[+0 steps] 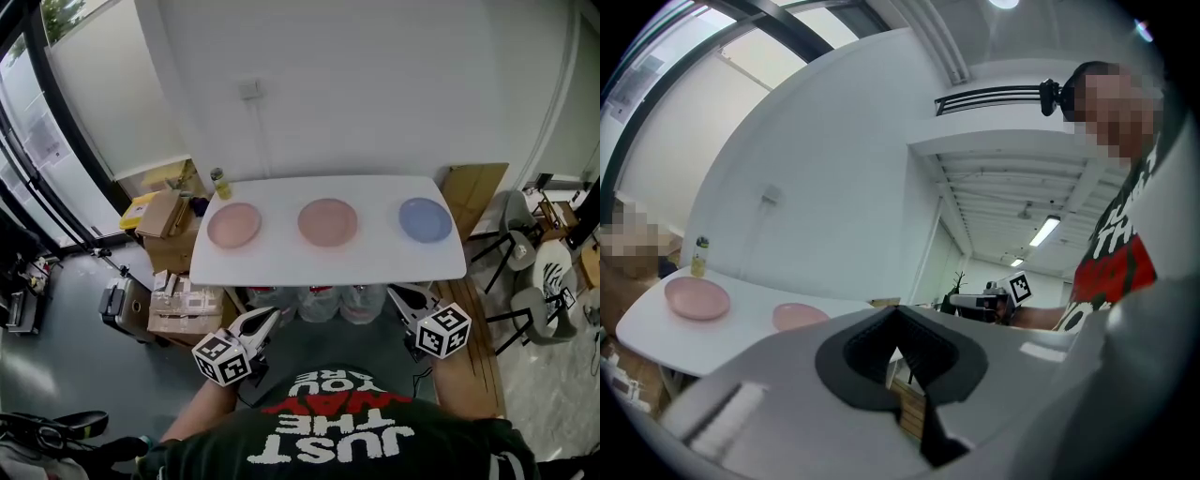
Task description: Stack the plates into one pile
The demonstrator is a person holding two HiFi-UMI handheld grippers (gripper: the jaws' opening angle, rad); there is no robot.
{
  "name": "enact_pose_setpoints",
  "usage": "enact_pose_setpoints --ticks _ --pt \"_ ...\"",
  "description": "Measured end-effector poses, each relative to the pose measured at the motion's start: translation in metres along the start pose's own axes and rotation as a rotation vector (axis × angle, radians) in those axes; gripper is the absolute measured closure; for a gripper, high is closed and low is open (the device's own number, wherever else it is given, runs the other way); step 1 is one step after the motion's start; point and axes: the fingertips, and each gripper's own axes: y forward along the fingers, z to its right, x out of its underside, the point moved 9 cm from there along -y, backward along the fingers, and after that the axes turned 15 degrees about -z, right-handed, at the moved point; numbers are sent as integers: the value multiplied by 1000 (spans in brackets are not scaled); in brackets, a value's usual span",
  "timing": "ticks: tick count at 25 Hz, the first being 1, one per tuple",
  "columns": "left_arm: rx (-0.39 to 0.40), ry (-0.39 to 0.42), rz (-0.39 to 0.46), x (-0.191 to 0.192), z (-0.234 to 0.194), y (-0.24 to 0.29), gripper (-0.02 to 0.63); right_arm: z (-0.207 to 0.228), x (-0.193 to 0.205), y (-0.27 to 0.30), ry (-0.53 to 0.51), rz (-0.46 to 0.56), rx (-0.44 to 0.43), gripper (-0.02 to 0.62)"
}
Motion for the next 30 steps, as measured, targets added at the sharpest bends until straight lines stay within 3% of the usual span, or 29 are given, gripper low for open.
enact_pose_setpoints --ticks 13,17,24,30 --pt "-20 -1 -13 3 54 59 598 41 26 -50 -82 -11 -56 589" --pt "-19 -4 -29 0 49 72 598 57 29 -44 -76 -28 -65 589" --pt "9 -28 -36 -4 -32 90 600 73 10 23 -71 -54 -34 589" --pt "94 -26 -54 -42 -170 120 600 90 -48 127 -53 -37 38 589"
